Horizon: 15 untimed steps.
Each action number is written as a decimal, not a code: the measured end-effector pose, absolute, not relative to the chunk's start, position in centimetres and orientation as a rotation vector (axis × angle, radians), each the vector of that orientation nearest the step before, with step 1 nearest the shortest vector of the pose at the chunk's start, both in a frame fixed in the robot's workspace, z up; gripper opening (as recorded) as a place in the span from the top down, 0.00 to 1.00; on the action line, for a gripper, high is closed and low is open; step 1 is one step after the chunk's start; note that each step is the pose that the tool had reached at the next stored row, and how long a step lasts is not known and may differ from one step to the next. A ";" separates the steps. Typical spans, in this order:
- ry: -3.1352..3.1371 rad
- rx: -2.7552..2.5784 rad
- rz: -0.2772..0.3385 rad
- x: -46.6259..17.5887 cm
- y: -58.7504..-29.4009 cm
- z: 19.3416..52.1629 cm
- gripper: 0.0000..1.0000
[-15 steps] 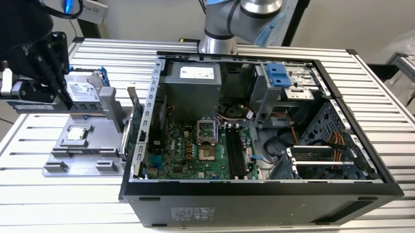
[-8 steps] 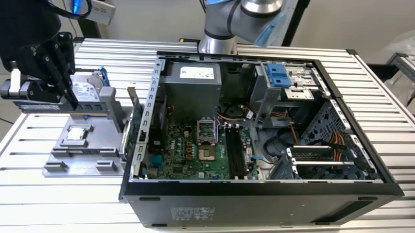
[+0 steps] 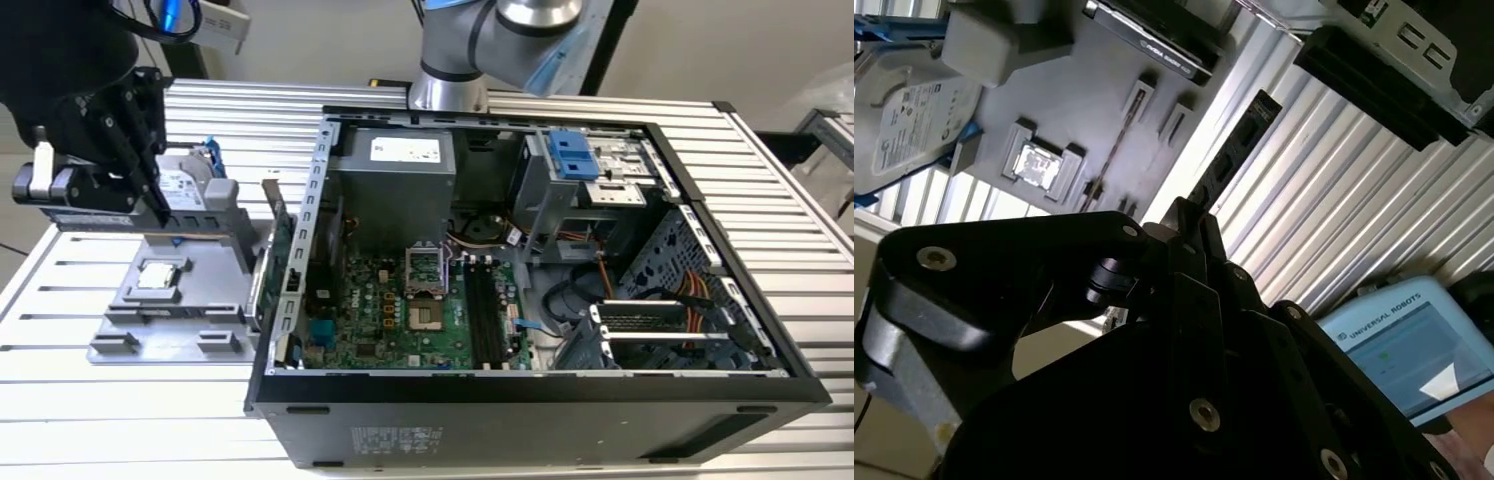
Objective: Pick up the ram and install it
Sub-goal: 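Pick up the ram and move it above insertion slot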
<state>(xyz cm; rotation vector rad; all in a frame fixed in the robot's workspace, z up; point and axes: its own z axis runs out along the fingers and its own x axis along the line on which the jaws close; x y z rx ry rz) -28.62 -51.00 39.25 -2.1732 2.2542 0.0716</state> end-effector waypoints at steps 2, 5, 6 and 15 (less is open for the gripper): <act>2.255 -2.173 0.072 -28.4 -51.0 39.3 1.00; 2.255 -2.173 0.072 -27.9 -51.0 39.3 1.00; 2.255 -2.173 0.072 -27.8 -51.0 39.3 1.00; 2.255 -2.173 0.072 -27.1 -51.0 39.3 1.00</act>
